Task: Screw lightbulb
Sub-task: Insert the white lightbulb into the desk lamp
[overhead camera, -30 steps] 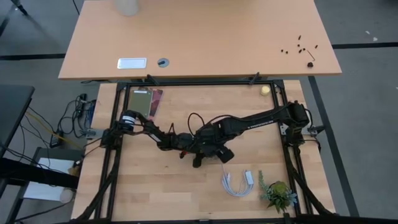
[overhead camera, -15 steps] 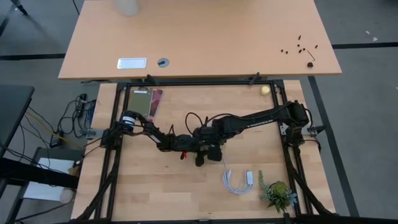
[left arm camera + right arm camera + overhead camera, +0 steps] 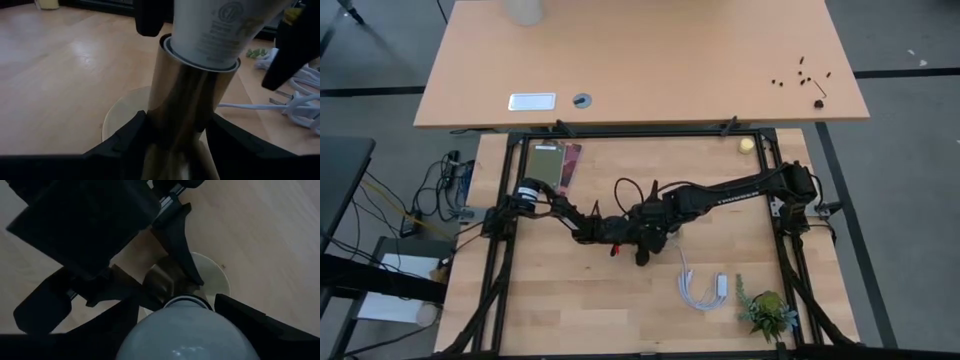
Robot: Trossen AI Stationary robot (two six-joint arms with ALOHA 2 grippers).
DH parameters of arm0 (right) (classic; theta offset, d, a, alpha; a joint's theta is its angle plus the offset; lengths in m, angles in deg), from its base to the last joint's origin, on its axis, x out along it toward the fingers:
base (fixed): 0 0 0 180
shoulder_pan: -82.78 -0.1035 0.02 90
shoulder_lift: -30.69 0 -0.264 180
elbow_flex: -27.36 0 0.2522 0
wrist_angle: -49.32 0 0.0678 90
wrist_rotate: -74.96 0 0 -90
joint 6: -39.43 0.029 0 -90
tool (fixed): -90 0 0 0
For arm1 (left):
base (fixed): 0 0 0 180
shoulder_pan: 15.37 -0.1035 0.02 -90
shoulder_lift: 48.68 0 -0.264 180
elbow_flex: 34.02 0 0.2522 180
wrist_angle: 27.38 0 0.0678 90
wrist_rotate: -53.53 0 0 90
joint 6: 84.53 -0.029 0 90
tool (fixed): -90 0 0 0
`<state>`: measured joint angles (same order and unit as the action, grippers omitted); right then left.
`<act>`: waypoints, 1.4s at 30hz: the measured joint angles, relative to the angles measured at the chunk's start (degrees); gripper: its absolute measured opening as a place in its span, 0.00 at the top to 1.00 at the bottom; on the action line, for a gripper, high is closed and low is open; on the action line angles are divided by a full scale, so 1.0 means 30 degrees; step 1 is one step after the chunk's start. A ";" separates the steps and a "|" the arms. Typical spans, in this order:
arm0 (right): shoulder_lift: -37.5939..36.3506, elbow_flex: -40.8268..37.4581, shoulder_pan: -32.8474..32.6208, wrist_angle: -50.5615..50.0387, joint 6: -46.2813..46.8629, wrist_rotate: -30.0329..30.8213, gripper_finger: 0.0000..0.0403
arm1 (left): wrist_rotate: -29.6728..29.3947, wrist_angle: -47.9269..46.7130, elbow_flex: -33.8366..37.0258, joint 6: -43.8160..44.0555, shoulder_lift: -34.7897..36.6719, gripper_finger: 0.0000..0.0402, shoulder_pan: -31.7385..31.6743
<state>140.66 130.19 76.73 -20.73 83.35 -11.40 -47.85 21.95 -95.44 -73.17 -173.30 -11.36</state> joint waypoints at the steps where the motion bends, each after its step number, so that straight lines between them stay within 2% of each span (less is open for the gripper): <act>1: -0.0015 0.0000 0.0066 0.0008 -0.0316 -0.0009 0.33 | -0.0052 0.0014 0.0000 -0.0027 0.0000 0.53 -0.0007; 6: -0.0204 0.0093 0.0443 -0.0227 -0.1833 -0.0242 0.26 | -0.0337 0.0084 -0.0007 -0.0132 0.0002 0.53 -0.0083; 15: -0.0277 0.2117 0.0873 -0.1409 -0.3688 -0.0310 0.17 | -0.0353 0.0134 -0.0022 -0.0557 0.0044 0.53 -0.0117; 22: -0.0342 0.3273 0.0933 -0.3307 -0.4417 0.0761 0.17 | -0.0214 -0.0228 -0.0022 -0.0591 0.0029 0.53 -0.0100; 29: -0.0351 0.4087 0.0907 -0.5052 -0.5974 0.0951 0.17 | -0.0100 -0.0359 -0.0022 -0.0620 0.0029 0.53 -0.0088; 33: -0.0358 0.4772 0.0603 -0.6620 -0.7363 0.2186 0.17 | -0.0005 -0.0381 -0.0029 -0.0643 0.0036 0.53 -0.0081; 42: -0.0755 0.4823 -0.0391 -0.8335 -0.8463 0.3355 0.18 | 0.0010 -0.0412 -0.0036 -0.0746 0.0039 0.53 -0.0066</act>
<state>138.40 144.66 75.56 -45.73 57.96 -1.33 -47.82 20.71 -95.55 -75.41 -173.18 -11.55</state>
